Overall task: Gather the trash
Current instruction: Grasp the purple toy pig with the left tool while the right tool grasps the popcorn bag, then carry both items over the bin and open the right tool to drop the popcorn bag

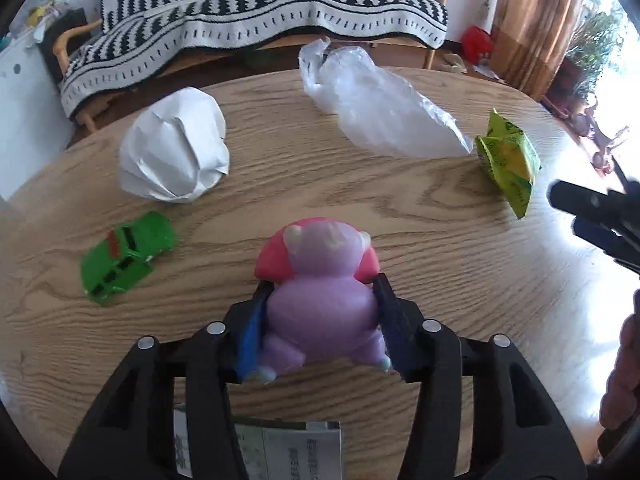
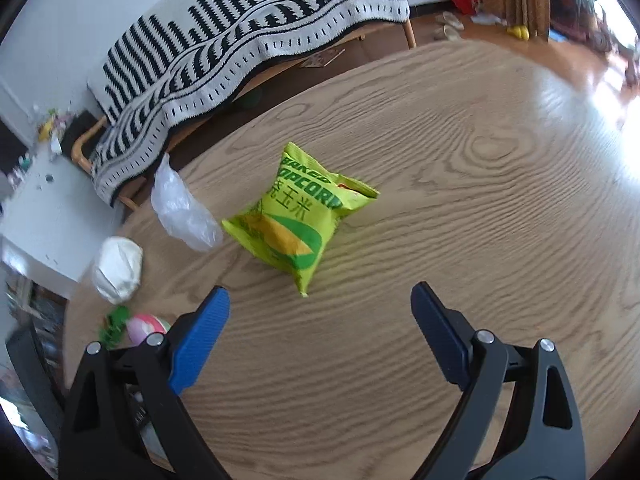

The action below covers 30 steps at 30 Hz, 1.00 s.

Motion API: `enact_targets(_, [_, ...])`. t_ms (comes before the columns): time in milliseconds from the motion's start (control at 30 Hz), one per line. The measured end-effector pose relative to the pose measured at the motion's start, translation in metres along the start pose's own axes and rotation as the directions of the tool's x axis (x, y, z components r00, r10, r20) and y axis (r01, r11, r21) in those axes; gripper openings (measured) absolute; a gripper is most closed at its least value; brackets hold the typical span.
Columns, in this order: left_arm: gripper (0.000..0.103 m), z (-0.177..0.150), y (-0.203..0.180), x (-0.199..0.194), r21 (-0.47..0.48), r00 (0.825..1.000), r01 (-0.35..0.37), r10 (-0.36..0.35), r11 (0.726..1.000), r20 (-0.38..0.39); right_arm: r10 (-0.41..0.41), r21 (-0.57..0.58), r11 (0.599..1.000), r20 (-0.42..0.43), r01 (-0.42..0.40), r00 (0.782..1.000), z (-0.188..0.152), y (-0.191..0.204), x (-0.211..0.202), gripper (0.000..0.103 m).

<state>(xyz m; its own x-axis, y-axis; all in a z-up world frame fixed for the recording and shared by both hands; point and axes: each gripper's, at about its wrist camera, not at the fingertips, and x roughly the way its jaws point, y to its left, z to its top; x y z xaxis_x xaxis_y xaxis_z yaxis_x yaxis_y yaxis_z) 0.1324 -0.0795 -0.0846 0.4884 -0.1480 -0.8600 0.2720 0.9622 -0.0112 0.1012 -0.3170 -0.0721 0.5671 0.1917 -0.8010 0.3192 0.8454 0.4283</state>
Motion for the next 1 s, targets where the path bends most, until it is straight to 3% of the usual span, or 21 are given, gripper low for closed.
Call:
enact_targets(300, [0.046,0.005,-0.004,-0.035,0.002,0.997,0.015,-0.015,1.0,0.079,0.068,0.135,0.989,-0.024,-0.065,0.997,0.029,0.003,0.027,0.089])
enact_targets(533, [0.046,0.006,-0.006,-0.043,0.013,0.996,0.028,-0.029,1.0,0.085,0.033,0.161,0.987,-0.047,-0.025,0.998,0.054,0.011,0.051,0.089])
enact_targets(633, [0.046,0.007,-0.005,-0.044,0.016,0.996,0.033,-0.034,0.999,0.085,-0.015,0.104,0.994,-0.054,0.021,0.998,0.056,0.02,0.057,0.072])
enact_targets(667, [0.046,0.007,-0.004,-0.044,0.015,0.996,0.034,-0.035,0.999,0.085,-0.027,0.087,0.996,-0.061,0.032,0.998,0.057,0.023,0.059,0.052])
enact_targets(700, [0.046,0.007,-0.004,-0.045,0.015,0.996,0.034,-0.036,0.999,0.084,-0.029,0.069,0.997,-0.064,0.034,0.998,0.054,0.025,0.058,0.048])
enact_targets(867, [0.046,0.008,-0.006,-0.048,0.001,0.995,0.047,-0.047,0.999,0.09,-0.077,-0.07,0.995,-0.04,0.074,0.996,0.033,0.034,0.034,0.046])
enact_targets(1000, [0.046,0.008,-0.019,-0.056,0.008,0.992,0.079,-0.079,0.997,0.098,-0.108,-0.133,0.986,-0.029,0.103,0.994,0.01,0.02,0.003,0.046])
